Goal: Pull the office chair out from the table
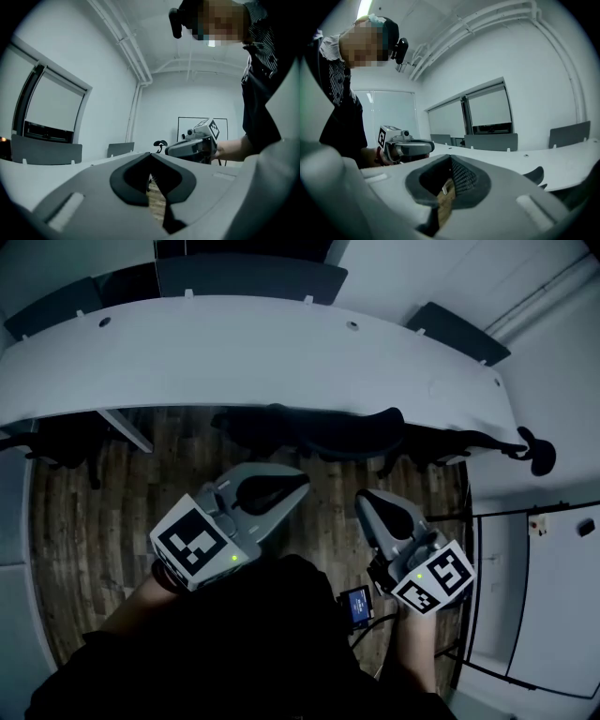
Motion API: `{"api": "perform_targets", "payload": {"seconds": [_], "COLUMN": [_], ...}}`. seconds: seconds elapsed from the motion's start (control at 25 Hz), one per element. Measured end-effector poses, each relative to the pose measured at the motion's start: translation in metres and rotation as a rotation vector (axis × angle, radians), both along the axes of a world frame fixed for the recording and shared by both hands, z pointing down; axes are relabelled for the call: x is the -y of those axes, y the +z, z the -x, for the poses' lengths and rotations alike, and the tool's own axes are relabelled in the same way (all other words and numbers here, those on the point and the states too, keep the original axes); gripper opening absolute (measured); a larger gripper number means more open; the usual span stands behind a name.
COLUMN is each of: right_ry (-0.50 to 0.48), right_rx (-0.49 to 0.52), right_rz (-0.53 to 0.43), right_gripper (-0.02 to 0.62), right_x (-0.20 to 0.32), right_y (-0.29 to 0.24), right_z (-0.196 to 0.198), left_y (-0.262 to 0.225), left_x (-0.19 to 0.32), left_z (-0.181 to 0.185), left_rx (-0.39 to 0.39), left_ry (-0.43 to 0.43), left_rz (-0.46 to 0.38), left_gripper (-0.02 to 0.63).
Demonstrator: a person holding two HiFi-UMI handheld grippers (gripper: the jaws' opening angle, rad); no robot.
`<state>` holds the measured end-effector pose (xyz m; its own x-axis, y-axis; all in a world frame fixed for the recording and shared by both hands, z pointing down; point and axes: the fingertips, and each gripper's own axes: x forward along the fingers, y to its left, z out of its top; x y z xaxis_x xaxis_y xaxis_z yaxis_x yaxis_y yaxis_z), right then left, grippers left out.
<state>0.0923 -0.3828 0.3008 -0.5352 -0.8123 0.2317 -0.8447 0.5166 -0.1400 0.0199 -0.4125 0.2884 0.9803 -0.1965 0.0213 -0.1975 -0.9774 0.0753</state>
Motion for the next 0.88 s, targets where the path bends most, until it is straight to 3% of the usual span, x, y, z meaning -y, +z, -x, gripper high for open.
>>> {"api": "perform_targets", "payload": {"seconds": [0.2,0.32,0.72,0.88], "right_ry": [-0.011,-0.008,-0.095,-0.112], "right_rx": [-0.064,-0.051,-0.044,-0.039], "right_rz": [-0.044,-0.051,-0.077,-0.078], "right_gripper": [0.0,0.0,0.002,0.001], "right_x": [0.006,0.017,0.053,0.06], "right_y": [-0.006,-0.008,-0.012,-0.008], "right_z": [-0.025,-0.045,-0.085,-0.104], "left_y": [-0.026,-0.021,-0.011,-0.008], "left_x": [0.001,0.01,0.043,0.055], "left_z": [-0.025,-0.043,-0.075,-0.09], "left_rx": [-0.066,-0.024,0.021,-0.063], "left_ry": [0.062,0.051,-0.058,-0.07], "left_rz": [-0.117,-0.127,-0.077,0.078], "left_gripper": [0.0,0.0,0.0,0.002]}}
